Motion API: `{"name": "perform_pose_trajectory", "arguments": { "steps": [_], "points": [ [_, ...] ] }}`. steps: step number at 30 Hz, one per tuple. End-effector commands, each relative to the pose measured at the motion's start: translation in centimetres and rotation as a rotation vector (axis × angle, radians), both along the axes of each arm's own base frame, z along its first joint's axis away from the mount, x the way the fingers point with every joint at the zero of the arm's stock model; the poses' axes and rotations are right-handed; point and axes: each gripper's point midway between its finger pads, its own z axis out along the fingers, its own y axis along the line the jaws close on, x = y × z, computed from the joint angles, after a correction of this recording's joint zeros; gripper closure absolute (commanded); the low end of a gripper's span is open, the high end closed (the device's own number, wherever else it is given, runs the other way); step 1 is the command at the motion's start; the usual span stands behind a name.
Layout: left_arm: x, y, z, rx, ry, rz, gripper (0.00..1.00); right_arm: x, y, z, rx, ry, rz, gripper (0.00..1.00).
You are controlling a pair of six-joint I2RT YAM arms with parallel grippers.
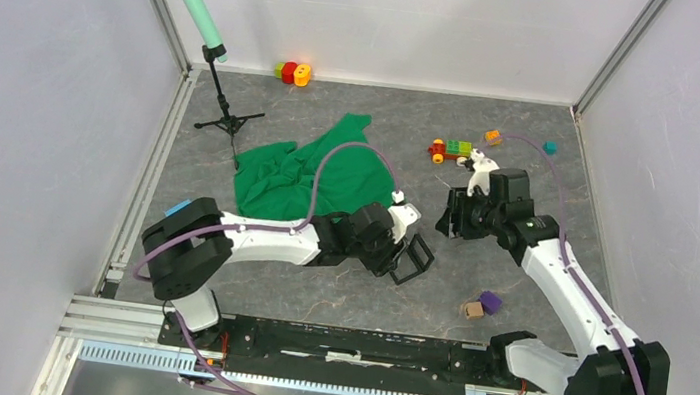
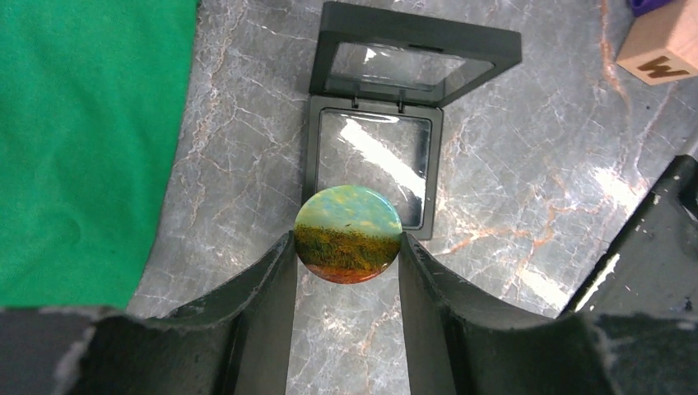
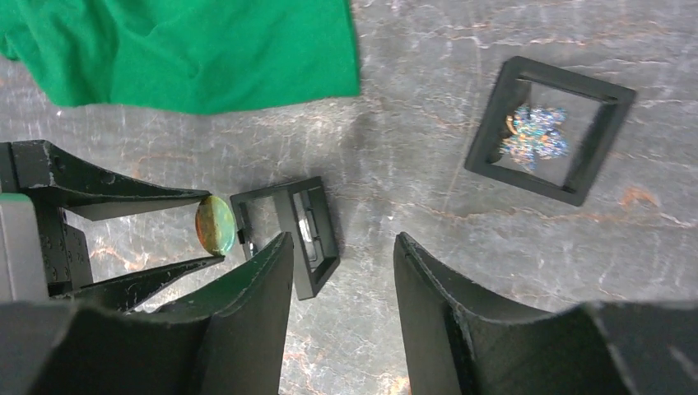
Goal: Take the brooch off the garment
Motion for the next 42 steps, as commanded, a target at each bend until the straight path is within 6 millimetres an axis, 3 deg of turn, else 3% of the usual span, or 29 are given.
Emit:
{"name": "perform_pose_trajectory", "arguments": {
  "steps": [1, 13, 19, 42],
  "points": [
    [1.3, -2.0, 1.7, -0.031, -0.053, 0.000, 0.58, 0.8, -1.3, 1.2, 0.023, -0.066, -0.071, 0.48],
    [1.8, -3.6, 0.4, 0.002, -0.067, -0.016, 0.56, 0.7, -1.8, 2.1, 0.061, -0.115, -0.102, 0.48],
    [1.9, -4.4, 0.2, 0.006, -0.071, -0.024, 0.56, 0.7, -2.1, 1.6, 0.050, -0.106, -0.101, 0.48],
    [0.5, -3.8, -1.8, 0.112, -0.052, -0.035, 0.47, 0.7, -2.1, 0.8, 0.067, -0.073, -0.082, 0.49]
  ]
}}
